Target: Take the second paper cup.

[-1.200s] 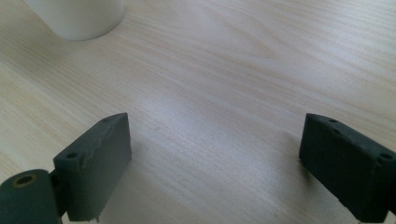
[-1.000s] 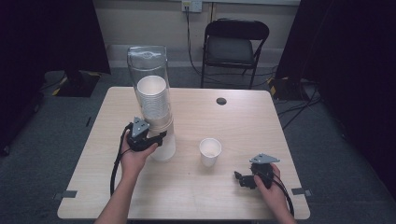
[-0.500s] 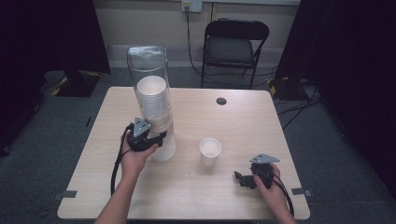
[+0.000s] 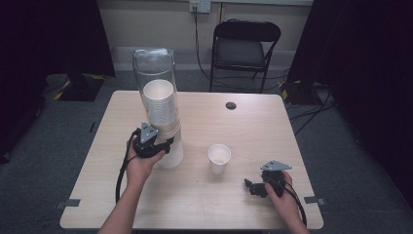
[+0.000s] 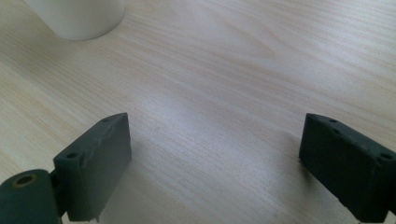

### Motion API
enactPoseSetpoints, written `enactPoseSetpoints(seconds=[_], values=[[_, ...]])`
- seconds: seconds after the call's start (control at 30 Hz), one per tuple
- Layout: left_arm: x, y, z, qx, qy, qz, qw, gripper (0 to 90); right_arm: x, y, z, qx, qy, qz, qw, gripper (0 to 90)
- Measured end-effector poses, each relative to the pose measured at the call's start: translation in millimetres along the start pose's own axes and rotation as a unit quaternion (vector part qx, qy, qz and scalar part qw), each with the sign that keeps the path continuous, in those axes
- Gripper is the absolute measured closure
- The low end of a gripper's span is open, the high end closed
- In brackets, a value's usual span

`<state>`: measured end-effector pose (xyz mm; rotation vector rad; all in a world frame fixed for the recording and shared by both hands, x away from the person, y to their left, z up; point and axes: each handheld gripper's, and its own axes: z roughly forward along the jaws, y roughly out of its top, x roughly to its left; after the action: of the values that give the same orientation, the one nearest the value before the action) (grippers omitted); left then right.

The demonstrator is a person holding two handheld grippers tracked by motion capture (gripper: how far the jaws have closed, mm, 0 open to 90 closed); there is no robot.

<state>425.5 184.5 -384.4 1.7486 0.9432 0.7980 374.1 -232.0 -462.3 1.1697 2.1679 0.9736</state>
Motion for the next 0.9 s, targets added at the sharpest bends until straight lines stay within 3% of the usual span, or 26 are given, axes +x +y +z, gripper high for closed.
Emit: enactPoseSetpoints(seconds=[0.1,0.13,0.2,0.23,0.3,0.33,0.37,0.43,0.5,0.67,0.83,0.87,0.9], values=[[-0.1,0.0,-0.1,0.001,-0.001,0.002,1.0,37.3,-0.1,0.0,0.0,0.0,0.0,-0.001,1.0,8.7],[0.1,0.4,-1.8,0.013,0.003,0.013,0.9998,37.3,0.0,0.0,0.0,0.0,0.0,0.0,1.0,8.7],[-2.3,-0.8,-1.3,0.008,0.008,0.007,0.9999,37.3,0.0,0.0,0.0,0.0,0.0,0.0,1.0,8.7],[-0.7,-1.3,-2.6,0.016,0.007,0.019,0.9997,37.4,-0.1,-0.1,0.0,0.0,0.0,-0.001,1.0,8.7],[-1.0,-1.4,-2.6,0.014,0.009,0.017,0.9997,37.4,-0.1,0.0,0.0,0.0,0.0,-0.001,1.0,8.7],[-3.4,-1.9,-1.4,0.007,0.01,0.007,0.9999,37.4,-0.1,0.0,0.0,0.0,0.0,-0.001,1.0,8.7],[-2.4,-1.6,-2.3,0.015,0.011,0.016,0.9997,37.4,-0.1,0.0,0.0,0.0,0.0,0.0,1.0,8.7],[-2.3,-2.2,-1.8,0.009,0.009,0.011,0.9999,37.4,-0.1,0.0,0.0,0.0,0.0,0.0,1.0,8.7],[-1.3,-1.9,-3.1,0.015,0.01,0.023,0.9996,37.4,-0.1,0.0,0.0,0.0,0.0,-0.001,1.0,8.7],[-4.3,-3.2,-2.0,0.006,0.01,-0.002,0.9999,37.4,-0.1,0.0,0.0,0.0,0.0,-0.001,1.0,8.7],[-5.3,-4.5,-2.4,0.006,0.009,-0.002,0.9999,37.5,-0.1,-0.1,0.0,0.0,0.0,-0.001,1.0,8.7],[-4.3,-4.4,-3.4,0.02,0.012,0.011,0.9997,37.6,0.0,0.0,0.0,0.0,0.0,0.0,1.0,8.7],[-5.1,-6.5,-0.9,0.04,0.01,0.007,0.9991,37.8,-0.1,-0.1,0.0,0.0,0.0,-0.001,1.0,8.7]])
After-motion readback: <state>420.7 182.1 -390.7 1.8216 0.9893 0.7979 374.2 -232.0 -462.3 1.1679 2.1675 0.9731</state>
